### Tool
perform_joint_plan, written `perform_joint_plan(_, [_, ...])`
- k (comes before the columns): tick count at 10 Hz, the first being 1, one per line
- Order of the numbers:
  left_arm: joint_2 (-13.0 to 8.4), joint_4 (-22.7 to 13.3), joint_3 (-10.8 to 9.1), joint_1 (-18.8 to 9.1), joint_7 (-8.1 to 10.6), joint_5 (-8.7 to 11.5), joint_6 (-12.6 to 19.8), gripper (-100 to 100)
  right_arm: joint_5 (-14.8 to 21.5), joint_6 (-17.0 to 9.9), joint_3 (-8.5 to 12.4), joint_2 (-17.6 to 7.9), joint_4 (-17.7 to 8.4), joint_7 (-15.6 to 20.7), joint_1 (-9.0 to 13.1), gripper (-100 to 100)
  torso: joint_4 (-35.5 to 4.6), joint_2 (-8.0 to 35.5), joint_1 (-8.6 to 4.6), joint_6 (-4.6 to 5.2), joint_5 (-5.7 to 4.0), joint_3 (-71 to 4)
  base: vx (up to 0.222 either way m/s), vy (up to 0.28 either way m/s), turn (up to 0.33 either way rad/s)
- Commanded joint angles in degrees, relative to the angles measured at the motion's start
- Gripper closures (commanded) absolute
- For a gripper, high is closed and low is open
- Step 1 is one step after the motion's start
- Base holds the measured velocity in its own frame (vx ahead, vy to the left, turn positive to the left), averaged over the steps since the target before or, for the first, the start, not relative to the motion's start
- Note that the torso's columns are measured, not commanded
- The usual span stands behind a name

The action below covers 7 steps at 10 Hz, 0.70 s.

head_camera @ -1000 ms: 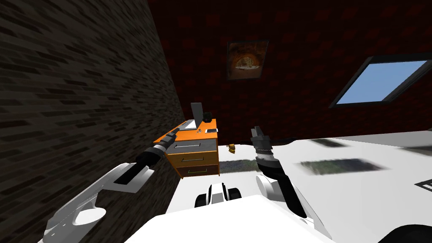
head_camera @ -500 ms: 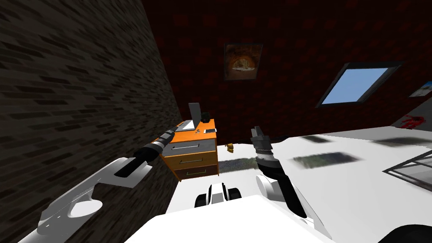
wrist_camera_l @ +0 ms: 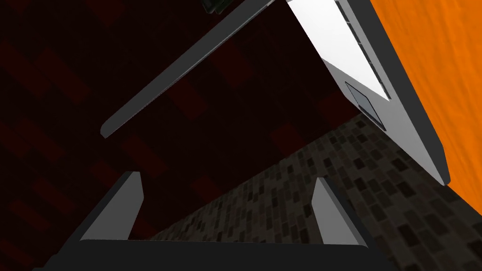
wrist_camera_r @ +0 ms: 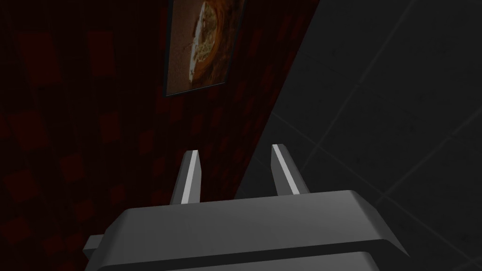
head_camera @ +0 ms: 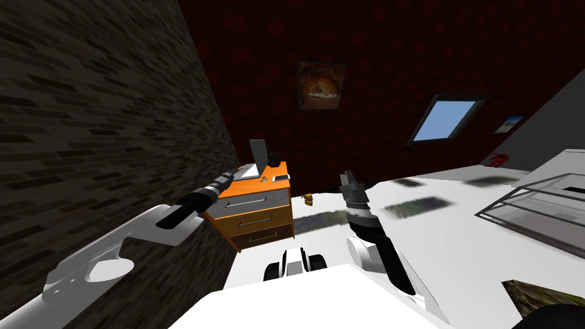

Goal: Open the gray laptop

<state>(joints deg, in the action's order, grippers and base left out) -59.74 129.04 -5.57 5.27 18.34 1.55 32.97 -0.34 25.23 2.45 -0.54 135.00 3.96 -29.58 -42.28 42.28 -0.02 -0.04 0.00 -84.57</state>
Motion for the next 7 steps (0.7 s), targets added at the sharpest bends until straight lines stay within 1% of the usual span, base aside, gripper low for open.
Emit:
perform_joint_plan(1, [-3.2,0.1,-0.62,-1.2,1.19,1.2,4.1,-100,0.0,0.0,0.0,0.0,0.0,0.0,0.0,0,0.0,0.0,-0.01,0.06,-0.01,0.0,0.015,0.02,-0.102])
perform_joint_plan(2, [-5.7,0.0,-0.93,-2.5,2.12,2.2,6.3,-100,0.0,0.0,0.0,0.0,0.0,0.0,0.0,0,0.0,0.0,0.02,0.01,0.01,0.0,0.021,0.017,-0.191])
perform_joint_plan(3, [-5.7,0.0,-0.93,-2.5,2.12,2.2,7.0,-100,0.0,0.0,0.0,0.0,0.0,0.0,0.0,0,0.0,0.0,0.01,0.06,0.0,0.0,0.019,0.015,-0.102])
perform_joint_plan(4, [-8.1,-0.1,-1.24,-3.8,3.0,3.2,9.2,-100,0.0,0.0,0.0,0.0,0.0,0.0,0.0,0,0.0,0.0,0.01,0.01,0.0,0.0,0.024,0.01,-0.234])
perform_joint_plan(5, [-8.1,-0.1,-1.24,-3.8,3.0,3.2,9.8,-100,0.0,0.0,0.0,0.0,0.0,0.0,0.0,0,0.0,0.0,-0.02,0.07,-0.01,0.0,0.021,0.014,-0.083])
perform_joint_plan(6, [-10.4,-0.2,-1.54,-5.0,3.86,4.2,12.1,-100,0.0,0.0,0.0,0.0,0.0,0.0,0.0,0,0.0,0.0,0.02,-0.01,0.01,0.0,0.023,0.009,-0.13])
perform_joint_plan(7, [-10.4,-0.2,-1.54,-5.0,3.86,4.2,12.6,-100,0.0,0.0,0.0,0.0,0.0,0.0,0.0,0,0.0,0.0,0.01,0.05,0.0,0.0,0.022,0.015,-0.099])
